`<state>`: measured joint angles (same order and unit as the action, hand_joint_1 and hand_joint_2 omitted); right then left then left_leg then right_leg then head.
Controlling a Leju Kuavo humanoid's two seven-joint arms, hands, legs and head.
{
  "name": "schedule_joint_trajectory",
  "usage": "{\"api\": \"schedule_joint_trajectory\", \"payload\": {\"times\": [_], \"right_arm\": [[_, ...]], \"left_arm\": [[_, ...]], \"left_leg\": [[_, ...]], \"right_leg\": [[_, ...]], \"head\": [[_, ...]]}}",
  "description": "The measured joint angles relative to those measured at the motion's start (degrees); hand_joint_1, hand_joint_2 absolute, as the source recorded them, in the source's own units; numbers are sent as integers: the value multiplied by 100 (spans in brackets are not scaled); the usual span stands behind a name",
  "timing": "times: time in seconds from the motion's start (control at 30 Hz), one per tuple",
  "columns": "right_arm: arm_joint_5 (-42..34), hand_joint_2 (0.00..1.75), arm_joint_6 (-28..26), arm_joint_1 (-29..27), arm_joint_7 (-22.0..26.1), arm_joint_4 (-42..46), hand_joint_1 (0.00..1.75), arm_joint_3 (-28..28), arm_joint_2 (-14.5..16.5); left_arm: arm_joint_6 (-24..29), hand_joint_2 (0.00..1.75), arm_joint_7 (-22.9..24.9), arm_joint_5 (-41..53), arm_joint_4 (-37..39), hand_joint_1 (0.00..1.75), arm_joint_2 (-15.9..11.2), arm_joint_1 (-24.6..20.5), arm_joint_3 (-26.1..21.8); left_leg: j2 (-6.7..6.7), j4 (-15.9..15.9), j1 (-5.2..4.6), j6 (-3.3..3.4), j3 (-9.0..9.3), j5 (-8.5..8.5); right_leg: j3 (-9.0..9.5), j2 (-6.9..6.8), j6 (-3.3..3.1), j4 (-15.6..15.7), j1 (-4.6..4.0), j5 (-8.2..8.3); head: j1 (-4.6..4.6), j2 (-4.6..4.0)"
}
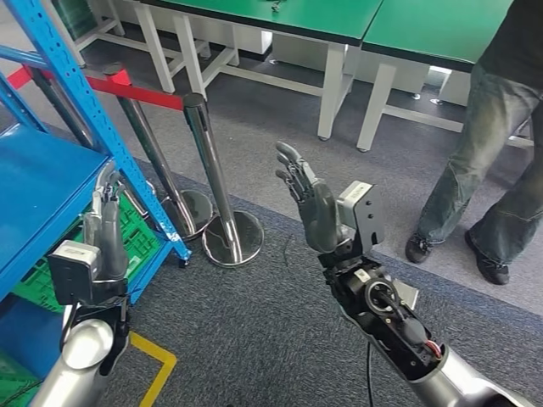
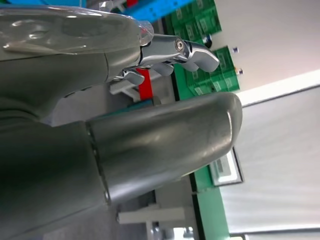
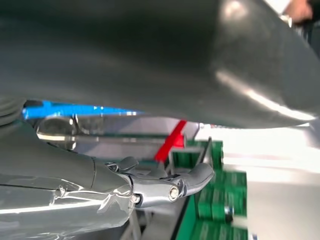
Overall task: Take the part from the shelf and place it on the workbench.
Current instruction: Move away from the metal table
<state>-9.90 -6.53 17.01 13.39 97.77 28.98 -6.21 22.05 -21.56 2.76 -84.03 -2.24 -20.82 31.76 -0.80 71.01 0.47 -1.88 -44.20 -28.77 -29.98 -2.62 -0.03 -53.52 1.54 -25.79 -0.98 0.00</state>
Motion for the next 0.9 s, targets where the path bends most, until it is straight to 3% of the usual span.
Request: {"api": "schedule_joint_trajectory", "payload": {"times": [0.03, 0.1, 0.17, 0.2, 0.27, 0.3, 0.37, 0.4, 0.47, 0.5, 0.53, 0.6, 0.67, 0.73, 0.8, 0.83, 0.9], "right_arm": [[0, 0, 15, 12, 26, -60, 0, 16, 37], [1, 0, 40, 45, 60, -150, 0, 43, 109], [2, 0, 47, 83, 81, -207, 0, 63, 167], [4, 0, 47, 98, 92, -228, 0, 73, 190], [8, 0, 44, 122, 108, -268, 0, 94, 235], [10, 0, 44, 137, 114, -287, 0, 104, 257], [20, 0, 39, 165, 127, -318, 0, 119, 285], [26, 0, 36, 171, 137, -334, 0, 126, 290], [32, 0, 28, 165, 154, -377, 0, 140, 301], [32, 0, 24, 160, 161, -403, 0, 149, 309], [32, 0, 22, 159, 167, -428, 0, 156, 316], [32, 0, 11, 160, 178, -468, 0, 167, 333], [32, 0, 2, 169, 185, -505, 0, 177, 356], [32, 0, 3, 176, 188, -543, 0, 192, 383], [34, 0, 12, 185, 198, -577, 0, 203, 412], [38, 0, 24, 190, 208, -592, 0, 206, 429], [46, 0, 56, 204, 233, -621, 0, 208, 461]], "left_arm": [[-22, 0, 29, 29, -52, 0, -36, 11, -5], [-50, 0, 96, 83, -177, 0, -101, 18, -21], [-77, 0, 153, 127, -311, 0, -151, 15, -44], [-92, 0, 177, 143, -368, 0, -176, 18, -57], [-121, 0, 216, 169, -465, 0, -226, 39, -85], [-133, 0, 229, 179, -515, 0, -251, 51, -101], [-156, 0, 246, 200, -606, 0, -281, 57, -124], [-172, 0, 256, 214, -642, 0, -290, 59, -128], [-207, 0, 280, 243, -680, 0, -301, 76, -129], [-221, 0, 290, 253, -694, 0, -307, 89, -130], [-228, 0, 297, 260, -706, 0, -315, 97, -132], [-231, 0, 307, 265, -738, 0, -332, 100, -137], [-232, 0, 316, 268, -769, 0, -346, 95, -140], [-230, 0, 321, 275, -802, 0, -359, 92, -143], [-223, 0, 326, 289, -845, 0, -377, 106, -149], [-218, 0, 332, 302, -868, 0, -386, 110, -152], [-206, 0, 357, 333, -905, 0, -400, 100, -157]], "left_leg": [[29, -77, 12, -11, 39, 89], [189, -834, 21, -12, 462, 452], [401, -1544, -3, 33, 855, 679], [445, -1687, -21, 66, 930, 702], [334, -1709, -38, 141, 924, 693], [274, -1715, -28, 172, 930, 695], [153, -1735, 9, 241, 956, 703], [87, -1739, 18, 266, 965, 702], [-64, -1737, 8, 294, 971, 697], [-150, -1734, 1, 298, 975, 695], [-236, -1731, -5, 299, 982, 693], [-411, -1715, -7, 287, 999, 683], [-563, -1680, -12, 253, 982, 672], [-687, -1657, 5, 190, 917, 691], [-778, -1658, 24, 117, 873, 714], [-694, -1601, 13, 86, 845, 675], [-339, -1135, -4, 35, 618, 421]], "right_leg": [[2, -87, 2, -1, 1, -6], [23, -238, 27, -2, 0, -27], [49, -342, 79, -10, -33, -62], [65, -389, 108, -13, -53, -79], [104, -497, 166, -8, -62, -108], [103, -465, 197, -31, -50, -147], [-31, -182, 238, -346, -16, -362], [-205, 17, 246, -710, -5, -547], [-625, 207, 250, -1566, -8, -872], [-769, 233, 246, -1821, -11, -911], [-810, 244, 234, -1842, -12, -830], [-595, 331, 185, -1232, -12, -381], [-288, 603, 128, -500, 6, -50], [-151, 748, 97, -229, 5, -31], [-102, 628, 64, -161, 6, -30], [-74, 555, 35, -124, 18, -14], [-25, 387, -24, -58, 35, 10]], "head": [[26, 0], [68, 0], [88, 0], [79, 0], [50, 0], [43, 0], [14, 0], [-17, 0], [-90, 0], [-113, 0], [-131, 0], [-174, 0], [-207, 0], [-210, 0], [-221, 0], [-209, 0], [-118, 0]]}}
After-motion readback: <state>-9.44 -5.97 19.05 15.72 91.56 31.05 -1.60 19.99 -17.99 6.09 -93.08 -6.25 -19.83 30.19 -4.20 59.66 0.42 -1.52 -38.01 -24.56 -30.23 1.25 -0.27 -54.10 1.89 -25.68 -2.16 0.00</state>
